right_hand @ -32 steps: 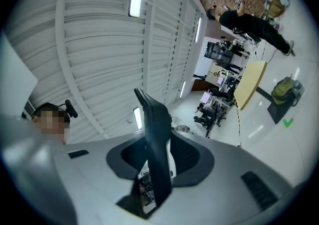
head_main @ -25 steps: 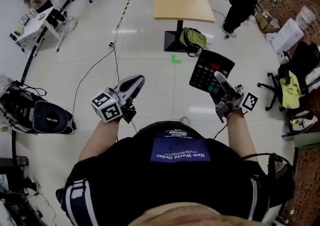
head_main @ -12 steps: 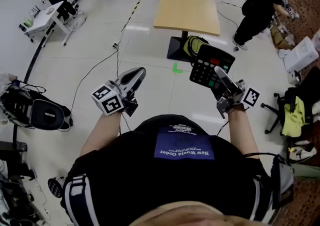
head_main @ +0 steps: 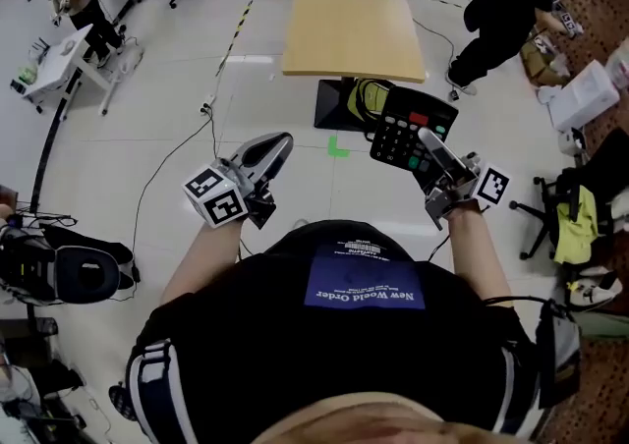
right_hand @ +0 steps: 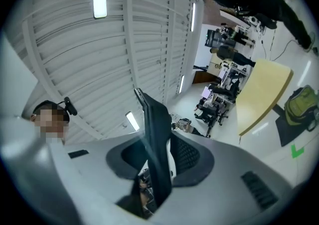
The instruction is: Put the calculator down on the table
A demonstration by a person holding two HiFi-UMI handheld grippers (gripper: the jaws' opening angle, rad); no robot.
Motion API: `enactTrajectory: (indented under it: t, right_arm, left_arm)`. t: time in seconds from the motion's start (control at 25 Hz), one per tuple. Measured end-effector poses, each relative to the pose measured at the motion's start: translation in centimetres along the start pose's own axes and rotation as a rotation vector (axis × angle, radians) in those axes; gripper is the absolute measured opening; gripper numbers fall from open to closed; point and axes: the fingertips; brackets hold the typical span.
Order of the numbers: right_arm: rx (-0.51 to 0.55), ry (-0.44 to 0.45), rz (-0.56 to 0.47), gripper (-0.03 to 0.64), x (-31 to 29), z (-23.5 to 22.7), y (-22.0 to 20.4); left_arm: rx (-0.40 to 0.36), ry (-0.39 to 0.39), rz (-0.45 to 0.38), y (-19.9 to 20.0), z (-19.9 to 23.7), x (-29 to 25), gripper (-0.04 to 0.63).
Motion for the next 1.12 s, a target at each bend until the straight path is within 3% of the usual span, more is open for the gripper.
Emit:
enactTrajectory:
  t: [0.32, 0.56, 0.8, 1.12]
  right_arm:
    - [0.036, -0.007, -0.070, 0.103, -12.1, -5.9, 3.1]
    - [0.004, -0.038, -0.066, 0.103, -19.6, -12.4, 4.7]
    - [-0.022, -0.017, -0.056, 0.103, -20.4, -19.3, 11.1]
    - [-0.085, 0.086, 0.076, 0.103, -21.6, -28.3, 23.8]
  left_arm:
    - [0.012, -0.085, 0.042, 6.3, 13.6, -1.6, 0.008]
    - [0.038, -0.085, 0.047, 9.8, 23.7, -3.7, 0.008]
    - [0.033, -0.023, 0.047, 10.3, 28.5, -10.1, 0.008]
    - [0.023, 0.118, -0.031, 12.4, 31.9, -23.6, 0.008]
Point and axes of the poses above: the fingertips, and each gripper's own axes: x backward along the fingers, z to its left, y out of its top, and after that the axes turned 2 degrees about x, right-handed
